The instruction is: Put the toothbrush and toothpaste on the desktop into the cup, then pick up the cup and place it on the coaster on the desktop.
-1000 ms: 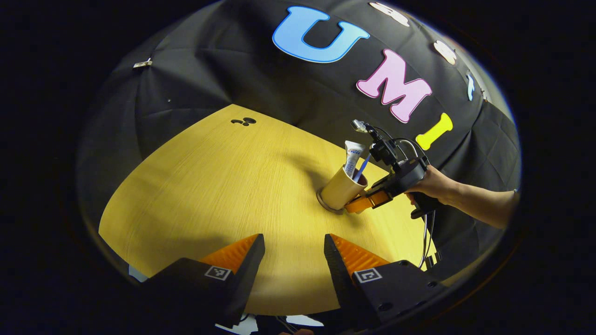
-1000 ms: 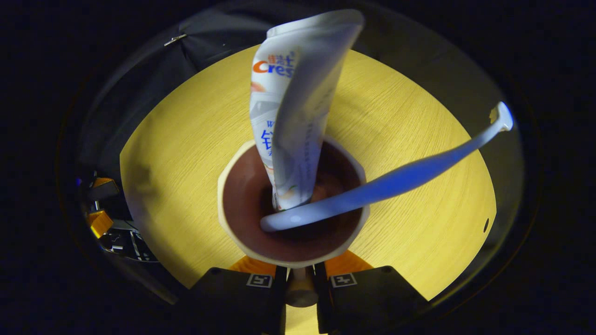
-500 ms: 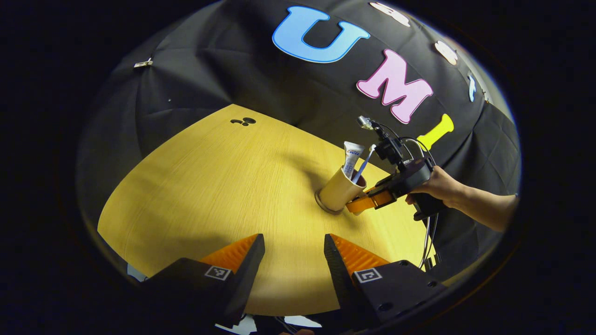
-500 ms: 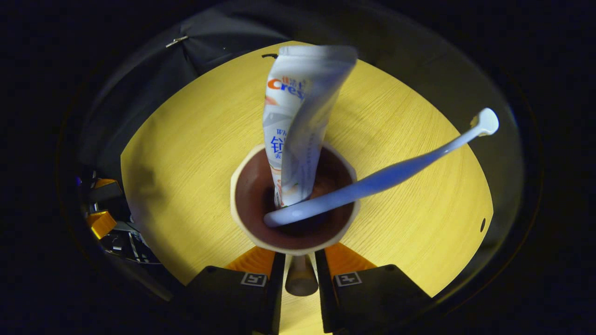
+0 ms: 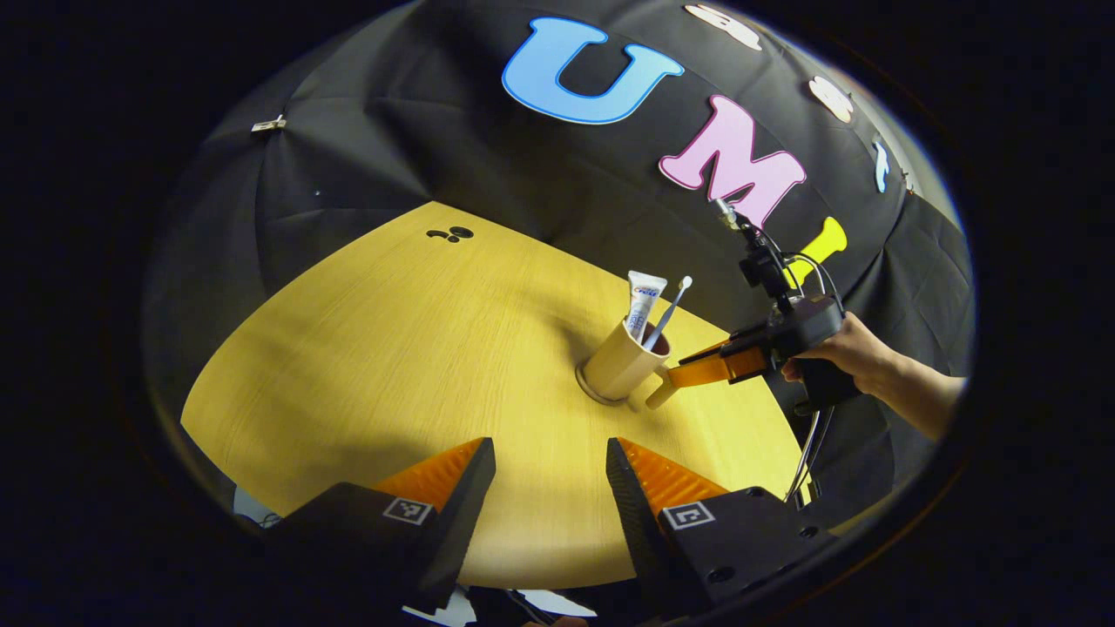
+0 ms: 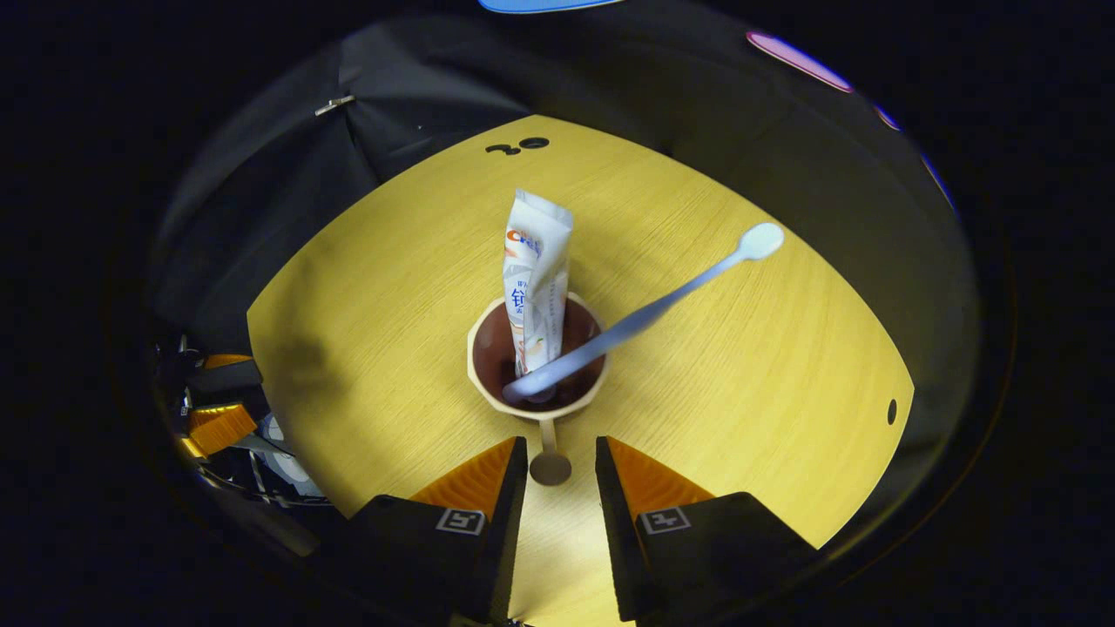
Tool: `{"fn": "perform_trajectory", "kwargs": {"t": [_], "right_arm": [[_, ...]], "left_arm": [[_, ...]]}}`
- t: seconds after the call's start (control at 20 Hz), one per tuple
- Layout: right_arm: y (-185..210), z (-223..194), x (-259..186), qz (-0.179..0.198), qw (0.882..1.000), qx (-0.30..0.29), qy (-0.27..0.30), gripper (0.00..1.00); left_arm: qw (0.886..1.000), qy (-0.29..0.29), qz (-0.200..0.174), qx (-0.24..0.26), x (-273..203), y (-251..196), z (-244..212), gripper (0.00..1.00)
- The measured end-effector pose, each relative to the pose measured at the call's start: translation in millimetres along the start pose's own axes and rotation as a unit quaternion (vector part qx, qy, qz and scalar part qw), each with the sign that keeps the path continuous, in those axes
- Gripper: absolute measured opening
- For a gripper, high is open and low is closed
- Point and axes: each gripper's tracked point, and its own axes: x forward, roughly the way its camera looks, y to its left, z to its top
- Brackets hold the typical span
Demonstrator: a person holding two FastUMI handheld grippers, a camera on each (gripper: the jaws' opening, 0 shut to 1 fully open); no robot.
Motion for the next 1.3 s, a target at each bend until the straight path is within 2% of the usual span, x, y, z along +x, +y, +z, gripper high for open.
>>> {"fn": "perform_trajectory", "kwargs": {"t": [0.05,0.1,0.35,0.5,0.55,0.6,0.65,0.85,0.9,1.0,1.05,1.1,1.15,1.2,1.3], "right_arm": [[2.4,2.5,-10.4,0.008,1.000,0.004,-0.015,0.54],[2.2,5.0,-20.4,0.010,0.999,0.005,-0.031,0.49],[3.4,15.2,-74.1,0.017,0.993,0.015,-0.119,0.49],[1.4,11.5,-98.0,0.008,0.988,0.017,-0.153,0.49],[3.0,8.7,-105.6,0.007,0.987,0.018,-0.161,0.49],[3.5,6.8,-111.4,0.005,0.985,0.019,-0.169,0.45],[4.3,3.0,-118.1,0.004,0.984,0.022,-0.176,0.49],[9.7,-11.3,-140.6,-0.002,0.980,0.036,-0.197,0.50],[13.2,-13.6,-145.0,-0.001,0.978,0.041,-0.203,0.46],[16.4,-18.4,-153.9,0.000,0.976,0.048,-0.213,0.46],[16.1,-21.7,-158.9,-0.002,0.975,0.051,-0.217,0.51],[14.7,-23.5,-162.7,-0.005,0.974,0.052,-0.220,0.51],[14.1,-25.8,-166.2,-0.005,0.973,0.056,-0.224,0.47],[13.7,-28.0,-169.6,-0.003,0.972,0.060,-0.226,0.52],[10.2,-33.9,-175.7,-0.004,0.971,0.064,-0.231,0.51]], "left_arm": [[1.000,-0.001,-0.002,0.001,-0.1,-5.2,1.7,0.81],[1.000,-0.002,-0.005,0.003,0.9,-10.8,1.6,0.81],[1.000,-0.003,-0.010,0.027,7.4,-37.2,11.2,0.81],[0.999,-0.004,-0.012,0.043,12.9,-51.2,22.7,0.81],[0.999,-0.007,-0.014,0.047,14.7,-55.6,28.6,0.81],[0.999,-0.010,-0.016,0.051,15.6,-60.6,34.2,0.81],[0.998,-0.014,-0.019,0.054,16.3,-64.8,39.1,0.81],[0.997,-0.016,-0.030,0.074,18.7,-80.2,49.8,0.81],[0.996,-0.017,-0.032,0.080,19.5,-83.6,51.7,0.81],[0.996,-0.017,-0.037,0.085,21.9,-90.8,53.5,0.81],[0.995,-0.016,-0.040,0.084,22.7,-95.6,53.7,0.81],[0.995,-0.016,-0.044,0.085,24.0,-100.4,53.7,0.81],[0.995,-0.016,-0.047,0.088,24.9,-105.8,54.8,0.81],[0.994,-0.017,-0.051,0.092,24.9,-109.7,54.4,0.81],[0.993,-0.015,-0.059,0.102,28.0,-120.1,54.9,0.81]]}}
